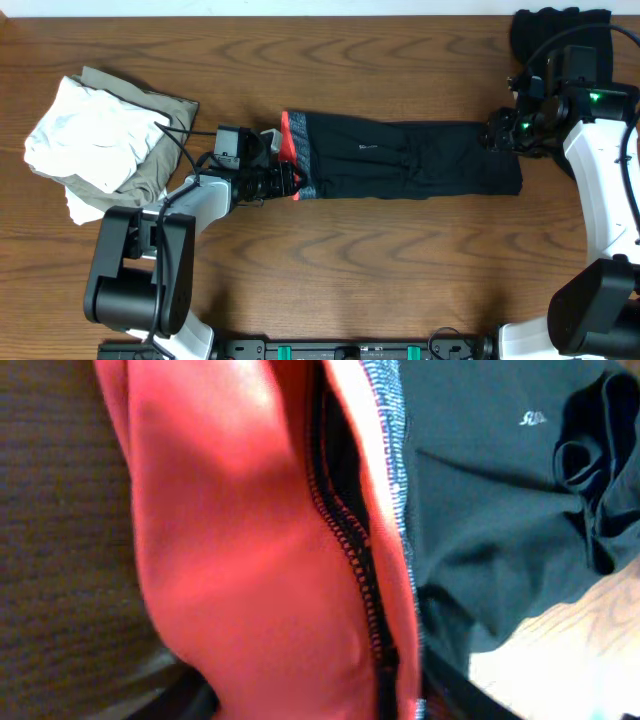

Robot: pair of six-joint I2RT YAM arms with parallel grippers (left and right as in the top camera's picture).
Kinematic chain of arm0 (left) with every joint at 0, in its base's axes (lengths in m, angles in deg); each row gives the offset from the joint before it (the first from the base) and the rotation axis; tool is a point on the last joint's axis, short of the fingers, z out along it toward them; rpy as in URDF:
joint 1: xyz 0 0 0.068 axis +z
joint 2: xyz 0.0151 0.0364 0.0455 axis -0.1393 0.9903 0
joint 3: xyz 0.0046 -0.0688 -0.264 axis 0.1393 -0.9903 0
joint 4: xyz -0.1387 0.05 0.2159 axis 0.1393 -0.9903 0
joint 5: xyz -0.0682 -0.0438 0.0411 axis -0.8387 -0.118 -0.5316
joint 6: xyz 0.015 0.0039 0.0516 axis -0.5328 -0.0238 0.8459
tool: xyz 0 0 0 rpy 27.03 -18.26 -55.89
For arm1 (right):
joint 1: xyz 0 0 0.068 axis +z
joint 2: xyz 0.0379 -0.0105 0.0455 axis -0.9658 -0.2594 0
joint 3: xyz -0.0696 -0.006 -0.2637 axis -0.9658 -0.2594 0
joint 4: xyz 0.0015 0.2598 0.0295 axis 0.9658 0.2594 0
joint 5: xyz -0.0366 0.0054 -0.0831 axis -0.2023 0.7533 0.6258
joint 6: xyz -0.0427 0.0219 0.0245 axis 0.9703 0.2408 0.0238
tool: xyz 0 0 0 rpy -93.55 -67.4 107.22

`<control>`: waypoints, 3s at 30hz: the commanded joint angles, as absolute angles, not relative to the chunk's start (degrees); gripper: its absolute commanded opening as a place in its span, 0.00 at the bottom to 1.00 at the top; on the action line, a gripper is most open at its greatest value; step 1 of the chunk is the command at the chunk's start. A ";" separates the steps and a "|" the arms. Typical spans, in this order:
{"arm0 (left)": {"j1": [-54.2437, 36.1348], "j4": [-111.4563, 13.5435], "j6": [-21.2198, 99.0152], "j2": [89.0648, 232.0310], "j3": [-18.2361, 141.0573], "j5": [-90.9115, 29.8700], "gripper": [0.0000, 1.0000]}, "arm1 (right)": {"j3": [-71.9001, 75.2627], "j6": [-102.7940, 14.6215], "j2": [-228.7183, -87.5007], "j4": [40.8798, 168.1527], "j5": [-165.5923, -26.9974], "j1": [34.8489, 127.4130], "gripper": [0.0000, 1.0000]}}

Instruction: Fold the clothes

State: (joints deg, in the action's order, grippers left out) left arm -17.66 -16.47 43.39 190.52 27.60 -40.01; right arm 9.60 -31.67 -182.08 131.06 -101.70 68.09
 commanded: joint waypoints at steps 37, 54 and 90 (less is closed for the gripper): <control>10.76 -23.35 43.78 168.08 26.57 -39.35 0.06 | 10.41 -30.82 -181.73 131.61 -101.77 67.42 0.48; -10.57 -38.74 58.12 168.25 44.36 -28.58 0.06 | 10.41 -36.44 -181.73 132.96 -101.97 67.42 0.48; -38.99 -46.13 61.60 177.19 59.71 3.58 0.06 | 10.41 -36.35 -181.73 135.00 -102.19 67.44 0.49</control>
State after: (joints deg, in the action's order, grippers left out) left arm -38.57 -45.73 62.23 177.67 57.26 2.02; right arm 9.60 -35.74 -182.08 134.93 -101.75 67.92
